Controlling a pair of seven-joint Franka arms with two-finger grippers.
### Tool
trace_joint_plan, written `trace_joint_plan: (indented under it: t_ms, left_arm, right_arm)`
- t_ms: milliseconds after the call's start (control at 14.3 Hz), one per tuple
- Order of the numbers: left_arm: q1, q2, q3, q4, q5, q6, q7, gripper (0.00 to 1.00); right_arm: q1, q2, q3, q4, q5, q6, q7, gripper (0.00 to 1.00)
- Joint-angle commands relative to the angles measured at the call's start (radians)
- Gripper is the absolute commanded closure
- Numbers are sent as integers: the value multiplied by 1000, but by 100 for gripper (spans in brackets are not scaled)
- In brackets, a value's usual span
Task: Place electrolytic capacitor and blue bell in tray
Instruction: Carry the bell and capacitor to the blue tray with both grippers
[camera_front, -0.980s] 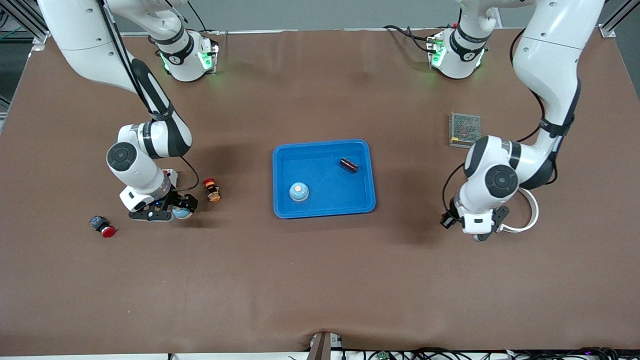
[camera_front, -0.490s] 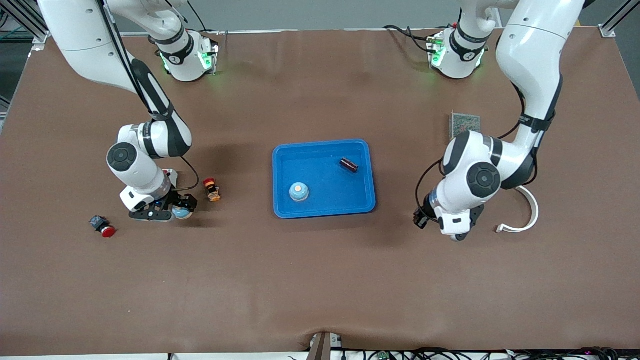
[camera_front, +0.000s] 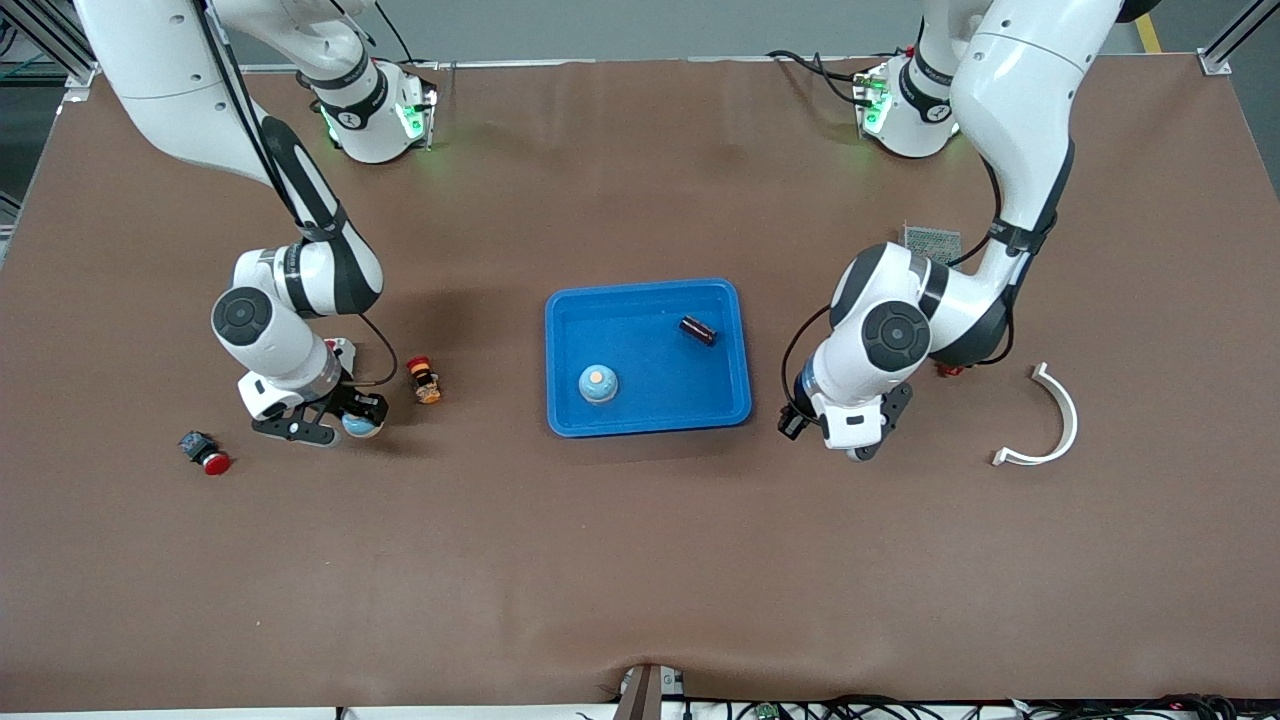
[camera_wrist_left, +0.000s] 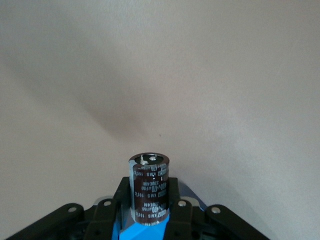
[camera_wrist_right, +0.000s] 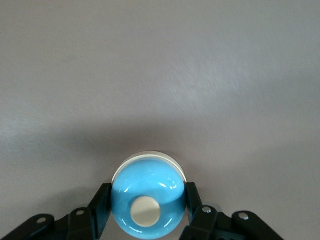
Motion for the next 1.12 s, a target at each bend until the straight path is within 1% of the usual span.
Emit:
trace_joint_plan:
  t_ms: [0, 70, 140, 210, 350, 420, 560, 840, 1050]
  left_arm:
    - [-53, -6, 6, 14, 1, -23, -107, 100]
    - [-56, -7, 3, 14, 1, -19, -133, 100]
    - [-75, -7, 3, 14, 1, -16, -159, 100]
    - [-101, -4, 3, 14, 1, -12, -190, 100]
    - [-142, 4, 6, 12, 1, 7, -235, 100]
    - [-153, 5, 4, 12, 1, 11, -250, 100]
    - [-174, 27, 3, 12, -1, 34, -264, 100]
    - [-213, 95, 6, 11, 1, 147, -316, 100]
    - [-211, 111, 6, -33, 31, 162, -319, 100]
  right_arm:
    - [2, -47, 36, 127, 2, -254, 182, 100]
    - [3, -48, 52, 188, 3, -349, 271, 100]
    - [3, -48, 74, 240, 14, -413, 340, 100]
    - [3, -48, 92, 274, 40, -444, 403, 100]
    - [14, -62, 111, 290, 101, -445, 524, 100]
    - [31, -65, 117, 291, 107, -445, 613, 100]
    - [94, -74, 114, 290, 101, -437, 812, 100]
    - [207, -90, 112, 287, 92, -413, 1173, 100]
    - [292, -91, 111, 287, 81, -403, 1336, 100]
